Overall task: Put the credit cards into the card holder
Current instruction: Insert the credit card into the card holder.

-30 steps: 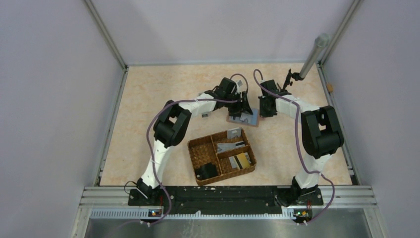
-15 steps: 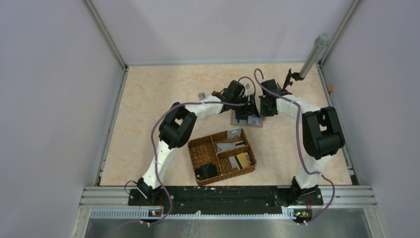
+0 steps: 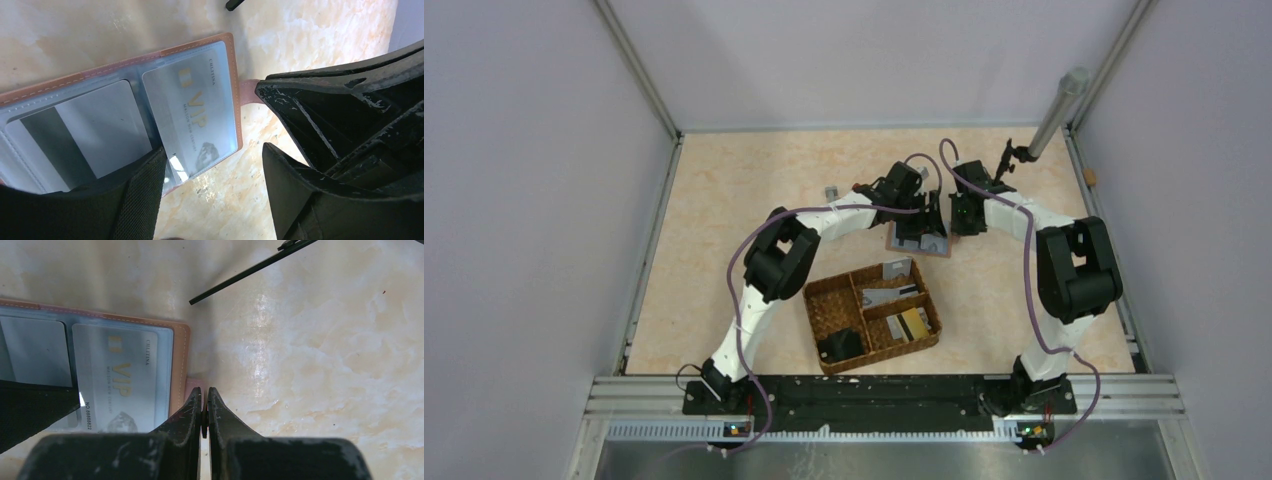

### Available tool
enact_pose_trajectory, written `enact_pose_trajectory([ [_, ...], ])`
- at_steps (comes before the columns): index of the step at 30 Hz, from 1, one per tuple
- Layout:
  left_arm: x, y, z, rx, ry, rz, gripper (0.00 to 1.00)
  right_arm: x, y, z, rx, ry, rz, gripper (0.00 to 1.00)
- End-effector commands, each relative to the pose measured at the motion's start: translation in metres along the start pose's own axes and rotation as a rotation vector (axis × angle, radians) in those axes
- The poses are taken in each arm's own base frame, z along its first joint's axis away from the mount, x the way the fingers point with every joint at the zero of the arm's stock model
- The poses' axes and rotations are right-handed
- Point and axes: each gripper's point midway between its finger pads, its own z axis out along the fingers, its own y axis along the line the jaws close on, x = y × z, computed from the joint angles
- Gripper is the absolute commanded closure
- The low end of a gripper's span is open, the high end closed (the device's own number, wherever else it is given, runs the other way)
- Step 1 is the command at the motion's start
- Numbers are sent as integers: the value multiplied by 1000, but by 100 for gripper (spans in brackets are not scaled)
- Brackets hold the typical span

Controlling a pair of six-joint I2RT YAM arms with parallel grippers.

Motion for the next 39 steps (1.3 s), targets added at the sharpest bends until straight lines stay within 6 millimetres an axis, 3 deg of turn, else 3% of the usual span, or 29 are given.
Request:
enact_pose_trajectory([
  [1, -14, -5, -18, -41, -45, 37, 30, -15, -4, -13, -8, -54, 24, 100],
  [5, -9, -11, -11, -18, -32, 47, 35, -15, -3, -12, -13, -53, 26, 100],
  [16, -5, -39, 2, -10, -25, 110, 37, -14, -2, -12, -16, -49, 27, 100],
  [24, 9, -33, 13, -15, 26, 101, 36, -14, -4, -14, -8, -49, 26, 100],
  [35, -28, -66, -58, 105, -95, 182, 14, -26, -24, -37, 38, -81, 32, 100],
  [39, -37, -66, -82, 167, -113, 147, 10, -38, -20, -54, 7, -108, 31, 100],
])
